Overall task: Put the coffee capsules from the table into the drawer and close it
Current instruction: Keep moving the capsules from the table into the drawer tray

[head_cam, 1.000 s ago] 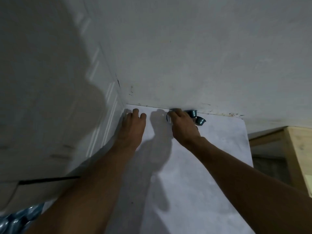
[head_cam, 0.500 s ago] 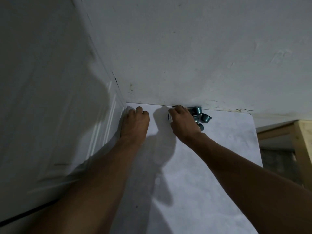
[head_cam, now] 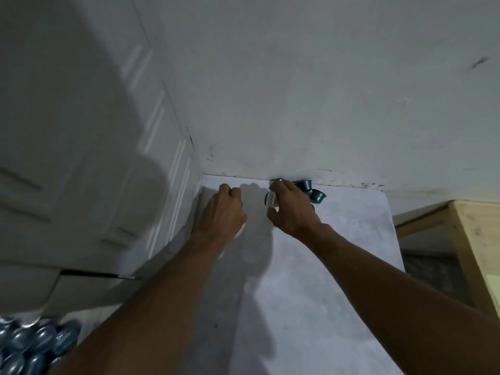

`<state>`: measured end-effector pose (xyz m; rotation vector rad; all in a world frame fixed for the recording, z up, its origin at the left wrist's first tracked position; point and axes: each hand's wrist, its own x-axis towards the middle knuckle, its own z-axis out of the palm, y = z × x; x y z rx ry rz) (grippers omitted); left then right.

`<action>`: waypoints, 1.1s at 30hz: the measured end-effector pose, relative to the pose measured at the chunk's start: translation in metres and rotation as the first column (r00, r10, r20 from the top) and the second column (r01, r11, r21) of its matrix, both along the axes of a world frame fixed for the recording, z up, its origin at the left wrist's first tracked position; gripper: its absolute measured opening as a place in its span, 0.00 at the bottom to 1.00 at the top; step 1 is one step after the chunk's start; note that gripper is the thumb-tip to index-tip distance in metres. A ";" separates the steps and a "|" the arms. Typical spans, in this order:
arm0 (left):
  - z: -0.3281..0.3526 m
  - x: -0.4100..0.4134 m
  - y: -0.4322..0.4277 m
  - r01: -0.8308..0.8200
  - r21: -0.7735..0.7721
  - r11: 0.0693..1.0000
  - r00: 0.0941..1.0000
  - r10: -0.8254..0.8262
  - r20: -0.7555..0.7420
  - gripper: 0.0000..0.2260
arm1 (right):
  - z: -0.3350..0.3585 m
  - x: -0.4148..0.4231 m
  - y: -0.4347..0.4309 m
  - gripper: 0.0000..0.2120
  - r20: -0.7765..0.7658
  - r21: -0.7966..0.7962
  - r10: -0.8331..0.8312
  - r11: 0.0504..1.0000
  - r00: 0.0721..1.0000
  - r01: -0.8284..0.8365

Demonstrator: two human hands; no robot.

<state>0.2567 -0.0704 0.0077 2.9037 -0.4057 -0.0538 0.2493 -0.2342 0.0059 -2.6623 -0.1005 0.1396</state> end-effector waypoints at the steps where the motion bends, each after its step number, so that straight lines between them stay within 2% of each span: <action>1: 0.009 -0.007 -0.003 0.037 0.002 0.999 0.999 -0.037 0.012 0.10 | 0.005 -0.006 -0.002 0.22 0.015 0.002 0.000 1.000 1.000 0.000; 3: 0.019 -0.023 -0.005 0.066 -0.047 0.997 0.994 -0.061 0.091 0.13 | 0.016 -0.021 -0.007 0.25 0.035 0.011 -0.009 1.000 0.999 0.008; 5: 0.028 -0.040 -0.008 0.055 -0.175 0.983 0.994 -0.037 0.104 0.16 | 0.029 -0.037 -0.013 0.27 0.070 0.027 -0.021 0.999 0.997 0.019; 8: 0.047 -0.069 -0.010 0.022 -0.288 0.957 0.995 0.007 0.098 0.16 | 0.048 -0.064 -0.020 0.25 0.125 0.054 -0.024 0.998 0.992 0.017; 11: 0.064 -0.102 -0.007 0.003 -0.349 0.937 0.986 0.056 0.157 0.15 | 0.064 -0.093 -0.023 0.24 0.174 0.090 -0.029 0.996 0.984 0.014; 14: 0.069 -0.137 0.003 0.034 -0.334 0.942 0.969 0.051 0.242 0.18 | 0.073 -0.122 -0.022 0.21 0.216 0.107 -0.037 0.994 0.976 0.014; 17: 0.078 -0.186 0.016 -0.003 -0.401 0.916 0.974 0.094 0.207 0.21 | 0.082 -0.161 -0.015 0.18 0.262 0.138 -0.001 0.990 0.965 -0.037; 21: 0.094 -0.254 0.037 -0.199 -0.605 0.771 0.958 0.284 0.047 0.24 | 0.094 -0.216 0.008 0.22 0.261 0.218 0.075 0.967 0.962 -0.134; 24: 0.106 -0.293 0.058 -0.279 -0.678 0.680 0.919 0.394 0.018 0.22 | 0.102 -0.246 0.033 0.21 0.280 0.236 0.162 0.944 0.946 -0.231; 33: 0.127 -0.359 0.162 -0.384 -0.702 0.600 0.841 0.541 0.003 0.21 | 0.126 -0.296 0.146 0.19 0.340 0.291 0.271 0.880 0.900 -0.375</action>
